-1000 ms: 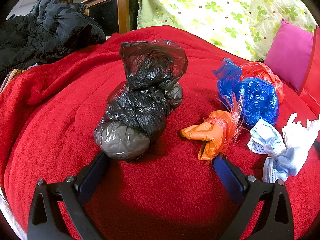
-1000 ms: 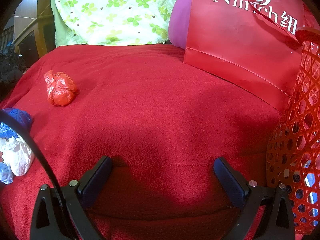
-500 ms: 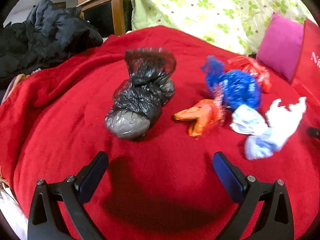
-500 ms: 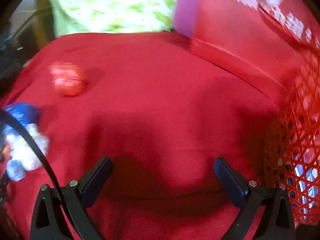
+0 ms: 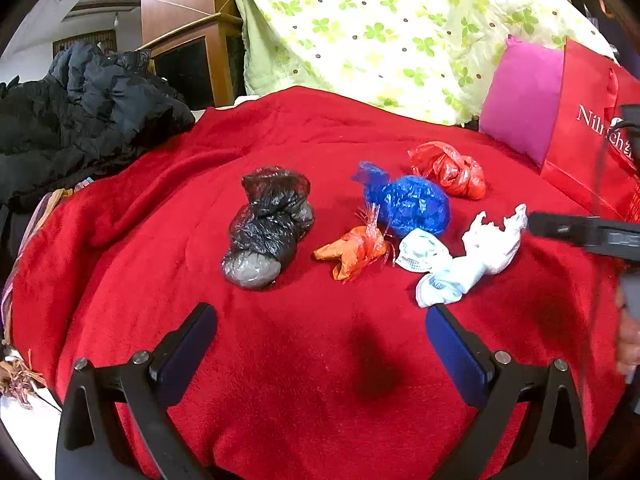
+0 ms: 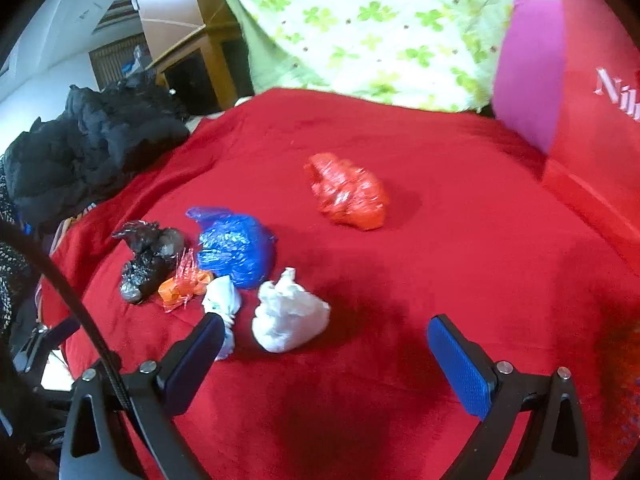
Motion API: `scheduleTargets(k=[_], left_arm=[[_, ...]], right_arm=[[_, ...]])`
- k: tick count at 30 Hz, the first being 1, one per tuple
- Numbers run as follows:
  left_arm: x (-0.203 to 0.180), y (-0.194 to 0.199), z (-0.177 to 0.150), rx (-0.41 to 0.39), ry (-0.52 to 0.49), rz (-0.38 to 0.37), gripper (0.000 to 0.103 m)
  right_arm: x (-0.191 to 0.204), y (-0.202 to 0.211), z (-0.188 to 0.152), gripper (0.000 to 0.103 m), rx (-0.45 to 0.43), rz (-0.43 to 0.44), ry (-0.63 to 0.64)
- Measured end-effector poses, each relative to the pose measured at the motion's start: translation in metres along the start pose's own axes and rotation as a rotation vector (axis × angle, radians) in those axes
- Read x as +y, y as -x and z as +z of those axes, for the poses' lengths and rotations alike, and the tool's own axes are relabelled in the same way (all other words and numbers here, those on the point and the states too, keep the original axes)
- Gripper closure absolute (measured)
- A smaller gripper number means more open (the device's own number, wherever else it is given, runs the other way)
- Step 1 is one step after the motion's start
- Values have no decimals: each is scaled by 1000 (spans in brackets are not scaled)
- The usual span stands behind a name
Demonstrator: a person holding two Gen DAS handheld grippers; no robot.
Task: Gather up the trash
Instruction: 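Move both tools toward the face mask and white tissue, then grasp the light blue face mask with the left tool while the right tool grasps the white tissue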
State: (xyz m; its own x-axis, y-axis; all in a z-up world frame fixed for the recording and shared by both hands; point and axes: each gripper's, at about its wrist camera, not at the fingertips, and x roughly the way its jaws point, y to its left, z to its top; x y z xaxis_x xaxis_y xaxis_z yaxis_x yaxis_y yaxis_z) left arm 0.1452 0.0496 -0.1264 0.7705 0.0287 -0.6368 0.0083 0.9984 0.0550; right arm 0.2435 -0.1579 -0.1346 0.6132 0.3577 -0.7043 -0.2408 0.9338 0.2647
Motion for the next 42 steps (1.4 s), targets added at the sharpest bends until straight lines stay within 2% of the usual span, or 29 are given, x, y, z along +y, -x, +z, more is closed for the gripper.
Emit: scheduleTargets(k=[4,5,7,10,15,19,26,28,30,31,33,39,42], left_arm=[[4,0,-1,15,4,2,0],[5,-1,-2,21,6,2,0],[7,-2,-1,29,8,4,0],[6,-2,-1,37,13,3,0],[-2,-6,7,65,35,-43,0],[-24,-12,17,79,12,-97,0],[-58,-47,32,167,20,-169,2],[-66,-56,34,195,27,-185,12],[-73,-67,35,235,32,-202,31],[-75,-73,35,259,37,-209,36],[-78,-85,32,305,59,-210,55],[-80,-85,30,300,62,-204,70],[-87,-76,31,286,48,-218,72]], right_arm=[[-2,-38,1,41,114,59,-55],[-4,-48,0,45,149,69,-77],[-9,-58,-2,62,182,130,-118],[-12,-51,-1,70,154,156,-130],[-17,-17,2,71,66,156,-101],[-26,18,7,71,-22,135,-98],[-60,73,6,71,-133,112,-119],[-66,82,4,71,-149,103,-118],[-75,96,0,71,-173,97,-114],[-73,98,0,71,-184,101,-112],[-78,113,-4,71,-222,107,-99],[-89,148,-13,71,-322,136,-85],[-92,159,-16,71,-358,136,-78]])
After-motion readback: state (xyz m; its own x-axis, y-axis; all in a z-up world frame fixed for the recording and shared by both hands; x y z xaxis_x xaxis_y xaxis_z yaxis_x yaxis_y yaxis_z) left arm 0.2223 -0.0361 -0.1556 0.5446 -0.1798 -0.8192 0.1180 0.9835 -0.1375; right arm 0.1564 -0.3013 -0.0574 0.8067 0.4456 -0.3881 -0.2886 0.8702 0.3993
